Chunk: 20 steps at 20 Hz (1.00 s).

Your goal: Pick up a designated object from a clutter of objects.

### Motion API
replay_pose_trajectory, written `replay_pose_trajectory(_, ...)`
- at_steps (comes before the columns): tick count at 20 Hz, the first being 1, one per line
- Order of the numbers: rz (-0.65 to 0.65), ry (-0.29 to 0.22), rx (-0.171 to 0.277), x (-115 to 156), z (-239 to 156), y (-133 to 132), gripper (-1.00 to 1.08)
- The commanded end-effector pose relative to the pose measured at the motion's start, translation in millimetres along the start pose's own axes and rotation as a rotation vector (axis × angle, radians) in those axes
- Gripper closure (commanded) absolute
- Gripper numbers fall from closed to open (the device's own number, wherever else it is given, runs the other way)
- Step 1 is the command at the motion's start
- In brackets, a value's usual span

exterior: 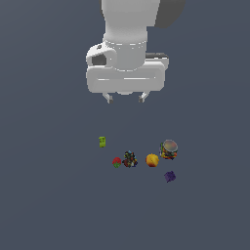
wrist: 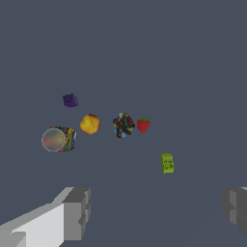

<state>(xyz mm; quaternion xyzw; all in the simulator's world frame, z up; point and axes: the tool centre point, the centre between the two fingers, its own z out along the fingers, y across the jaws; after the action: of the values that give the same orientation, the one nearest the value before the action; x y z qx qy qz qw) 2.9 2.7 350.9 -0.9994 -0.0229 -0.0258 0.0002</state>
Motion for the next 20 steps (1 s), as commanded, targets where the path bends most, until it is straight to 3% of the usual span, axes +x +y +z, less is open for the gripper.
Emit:
replay_pose_trajectory(1, 0.000, 0.000, 0.000, 0.0, 0.0, 0.0, -0.92)
replay_pose_trajectory(10, -0.053, -0.001, -0.031, 1.0, -0.2, -7.2, -0.92)
replay_pose_trajectory(20, -0.029, -0.003, -0.029, 6.5, 10.7, -11.9, -0.92)
